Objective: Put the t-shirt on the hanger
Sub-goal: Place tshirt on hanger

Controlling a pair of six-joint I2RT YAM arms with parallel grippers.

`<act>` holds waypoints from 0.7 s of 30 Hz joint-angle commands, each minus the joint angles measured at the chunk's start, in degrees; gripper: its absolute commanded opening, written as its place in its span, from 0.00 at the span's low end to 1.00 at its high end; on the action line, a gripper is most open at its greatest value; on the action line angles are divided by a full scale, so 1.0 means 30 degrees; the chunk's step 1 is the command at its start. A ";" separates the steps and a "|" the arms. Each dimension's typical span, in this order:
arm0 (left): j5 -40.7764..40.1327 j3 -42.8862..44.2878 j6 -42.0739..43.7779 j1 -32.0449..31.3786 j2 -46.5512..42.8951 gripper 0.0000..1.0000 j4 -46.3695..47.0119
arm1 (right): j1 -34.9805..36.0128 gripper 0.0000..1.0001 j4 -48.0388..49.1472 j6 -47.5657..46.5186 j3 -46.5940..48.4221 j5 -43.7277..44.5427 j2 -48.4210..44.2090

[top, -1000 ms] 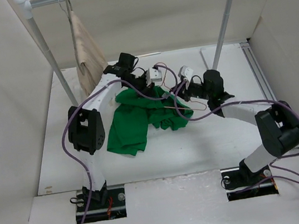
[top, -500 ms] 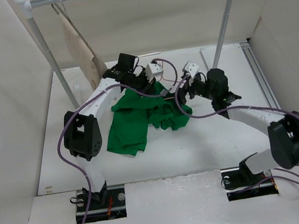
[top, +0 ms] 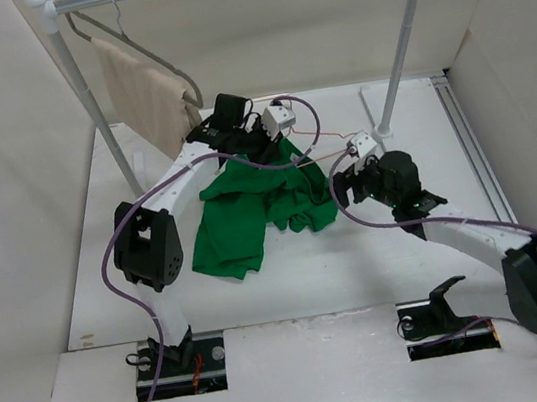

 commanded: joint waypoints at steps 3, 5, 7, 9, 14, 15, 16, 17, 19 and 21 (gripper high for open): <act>0.0053 -0.0116 -0.0450 -0.0162 -0.1417 0.00 0.0821 | -0.1117 0.75 0.3387 0.2681 0.0902 -0.1436 0.4038; 0.0053 -0.0116 -0.0450 -0.0162 -0.1417 0.00 0.0821 | -0.1559 0.73 0.4797 0.3179 0.1778 -0.2000 0.5618; 0.0053 -0.0116 -0.0450 -0.0162 -0.1417 0.00 0.0821 | -0.1559 0.73 0.5937 0.3445 0.1987 -0.2002 0.6210; 0.0053 -0.0116 -0.0450 -0.0338 -0.1417 0.00 0.0821 | -0.1559 0.73 0.5944 0.3854 0.2163 -0.2207 0.7001; 0.0053 -0.0116 -0.0830 -0.0338 -0.1417 0.00 0.0821 | -0.1559 0.69 0.7430 0.4674 0.1959 -0.2760 0.9050; 0.0053 -0.0116 -0.0830 -0.0338 -0.1417 0.00 0.0821 | -0.1559 0.69 0.7728 0.4966 0.1959 -0.3112 0.9954; 0.0053 -0.0116 -0.0830 -0.0338 -0.1417 0.00 0.0821 | -0.1559 0.67 0.7905 0.5143 0.1959 -0.3347 1.0369; 0.0053 -0.0116 -0.0830 -0.0338 -0.1417 0.00 0.0821 | -0.1559 0.62 0.8110 0.5319 0.1959 -0.3553 1.0721; 0.0053 -0.0116 -0.1006 -0.0338 -0.1417 0.00 0.0821 | -0.1791 0.46 0.8460 0.5902 0.1727 -0.3555 1.1164; 0.0285 -0.0116 -0.1209 -0.0135 -0.1593 0.00 0.0821 | -0.2142 0.03 0.8872 0.6256 0.1230 -0.3555 1.1164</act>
